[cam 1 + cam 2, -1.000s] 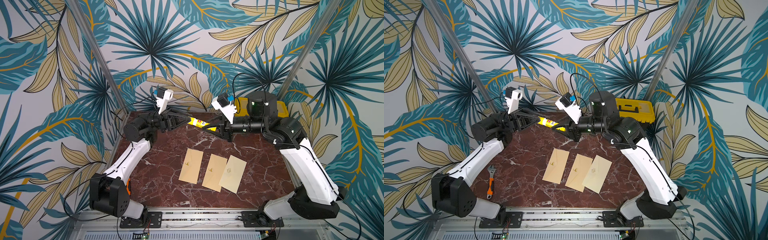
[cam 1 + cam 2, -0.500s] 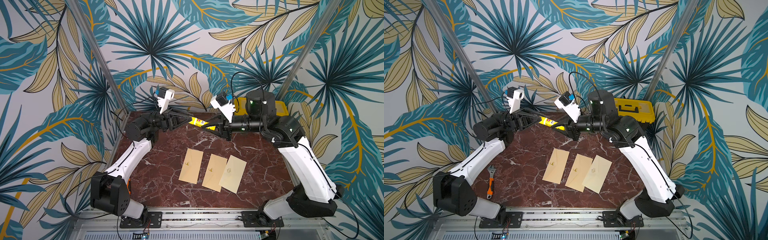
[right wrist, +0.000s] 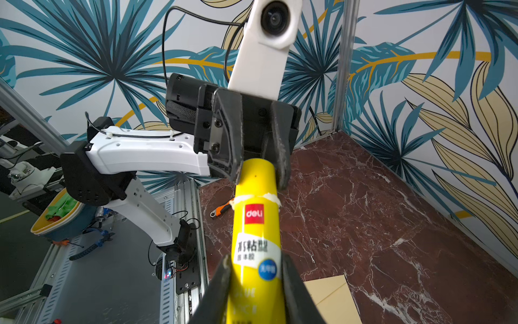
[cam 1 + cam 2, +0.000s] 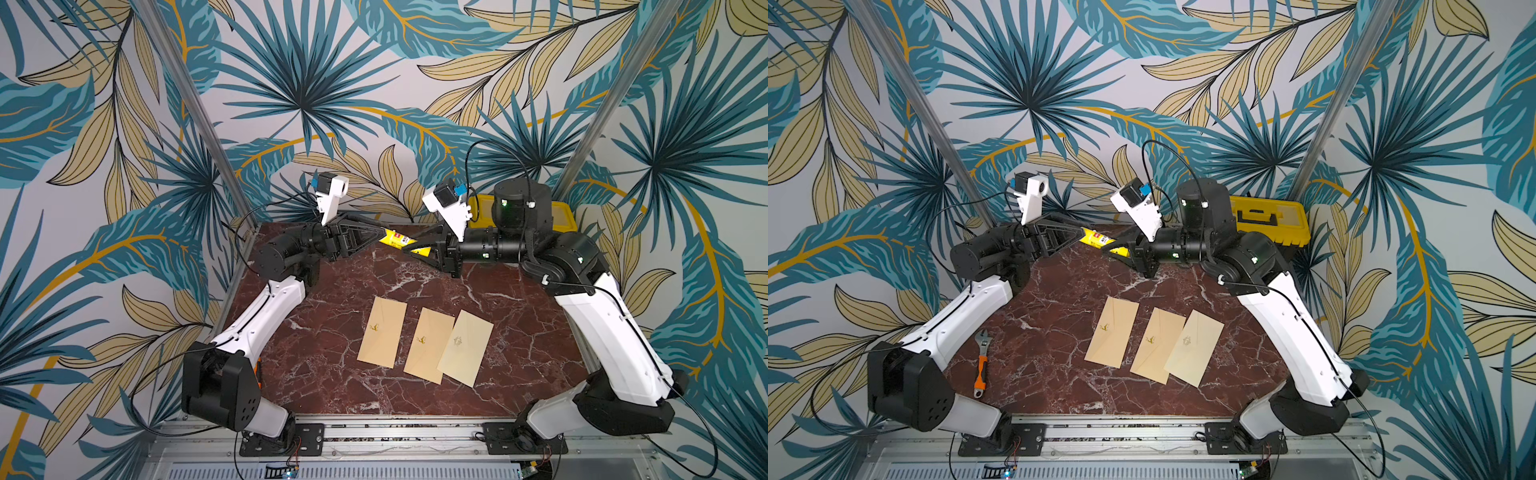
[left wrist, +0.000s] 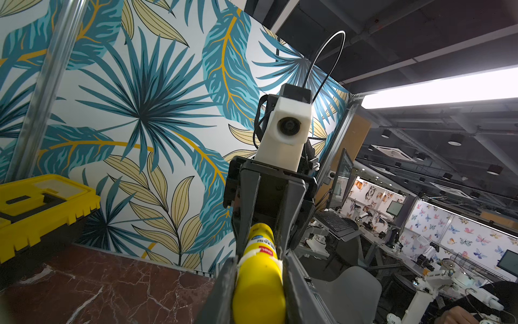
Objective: Seal the envelope with a glue stick
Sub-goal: Close the lid of the glue stick.
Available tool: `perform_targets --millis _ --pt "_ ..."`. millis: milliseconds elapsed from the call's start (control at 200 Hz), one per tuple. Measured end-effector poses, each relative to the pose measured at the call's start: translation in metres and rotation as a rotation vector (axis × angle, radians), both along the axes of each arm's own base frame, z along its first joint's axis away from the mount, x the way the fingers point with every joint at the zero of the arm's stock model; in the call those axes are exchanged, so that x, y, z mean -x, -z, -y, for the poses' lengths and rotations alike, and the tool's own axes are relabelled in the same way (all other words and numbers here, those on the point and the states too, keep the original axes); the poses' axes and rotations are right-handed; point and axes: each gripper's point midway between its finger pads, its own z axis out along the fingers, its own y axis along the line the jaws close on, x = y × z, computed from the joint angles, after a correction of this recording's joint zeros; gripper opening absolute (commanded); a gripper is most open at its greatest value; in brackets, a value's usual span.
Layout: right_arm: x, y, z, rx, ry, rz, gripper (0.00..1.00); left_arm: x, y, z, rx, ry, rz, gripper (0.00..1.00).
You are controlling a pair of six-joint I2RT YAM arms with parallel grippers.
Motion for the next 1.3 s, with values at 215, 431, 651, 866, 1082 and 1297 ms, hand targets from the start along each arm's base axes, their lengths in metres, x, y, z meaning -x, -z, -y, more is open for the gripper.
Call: perform_targets --millis 215,431,651,866,1082,1297 --pt "-0.004 -0.001 -0.001 -0.012 0.010 -0.014 0.00 -0.003 -0.003 0.001 0.022 -0.011 -0.007 0.11" --pt "-0.005 -0.002 -0.001 -0.020 0.018 -0.023 0.00 -0.005 -0.005 0.003 0.037 -0.019 -0.010 0.10" --pt "-0.008 -0.001 0.001 -0.017 0.036 -0.024 0.00 -0.009 -0.004 0.007 0.042 -0.030 -0.015 0.10" --pt "-0.011 0.000 0.002 -0.013 0.049 -0.022 0.00 -0.011 -0.004 0.008 0.042 -0.040 -0.017 0.10" --pt "-0.008 0.003 0.005 -0.004 0.055 -0.021 0.00 -0.012 0.000 0.006 0.010 -0.054 -0.002 0.42" --pt "-0.010 0.030 -0.008 0.024 0.046 -0.036 0.00 -0.015 0.007 -0.010 -0.066 -0.101 0.022 0.51"
